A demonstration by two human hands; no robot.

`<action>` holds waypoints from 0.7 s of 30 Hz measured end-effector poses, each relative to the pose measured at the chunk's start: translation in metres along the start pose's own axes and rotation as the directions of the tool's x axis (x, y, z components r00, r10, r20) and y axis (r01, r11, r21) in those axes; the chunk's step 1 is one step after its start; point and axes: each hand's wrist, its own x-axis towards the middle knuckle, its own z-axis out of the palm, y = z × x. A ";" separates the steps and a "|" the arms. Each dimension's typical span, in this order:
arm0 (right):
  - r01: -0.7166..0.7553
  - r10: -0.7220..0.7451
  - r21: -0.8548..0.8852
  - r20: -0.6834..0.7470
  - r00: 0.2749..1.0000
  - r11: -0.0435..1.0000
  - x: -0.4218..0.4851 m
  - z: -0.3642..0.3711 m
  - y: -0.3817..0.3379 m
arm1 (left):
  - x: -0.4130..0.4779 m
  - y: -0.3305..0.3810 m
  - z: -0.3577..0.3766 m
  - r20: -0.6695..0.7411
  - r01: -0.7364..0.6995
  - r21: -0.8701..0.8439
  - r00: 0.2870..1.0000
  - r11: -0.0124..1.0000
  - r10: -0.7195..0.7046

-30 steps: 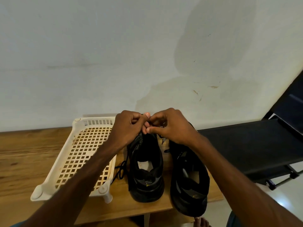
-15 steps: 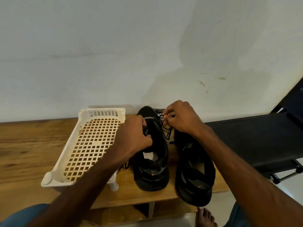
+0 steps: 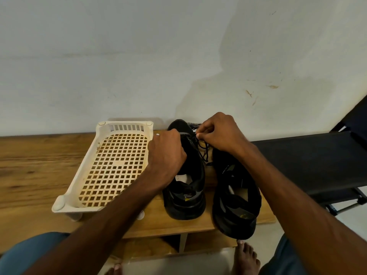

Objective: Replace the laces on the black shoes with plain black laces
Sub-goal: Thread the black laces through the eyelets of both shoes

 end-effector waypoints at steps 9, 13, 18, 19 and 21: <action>-0.001 0.000 -0.012 -0.018 1.000 1.000 -0.001 -0.002 -0.002 | 0.001 -0.002 -0.003 -0.031 0.059 -0.084 0.998 0.995 -0.061; 0.016 -0.016 -0.007 0.001 1.000 1.000 -0.001 0.000 -0.004 | 0.001 -0.002 -0.001 -0.014 0.068 -0.055 0.998 0.996 -0.069; 0.018 -0.017 -0.016 0.018 1.000 1.000 0.000 0.004 -0.008 | 0.001 -0.004 -0.001 -0.009 0.053 -0.094 0.998 0.994 -0.054; 0.023 -0.022 -0.017 0.020 1.000 1.000 0.000 0.005 -0.009 | 0.001 -0.005 -0.002 -0.013 0.049 -0.112 0.999 0.992 -0.051; 0.032 -0.032 -0.024 0.023 0.999 0.999 0.000 0.008 -0.012 | 0.001 -0.008 -0.003 -0.025 0.042 -0.153 0.999 0.987 -0.046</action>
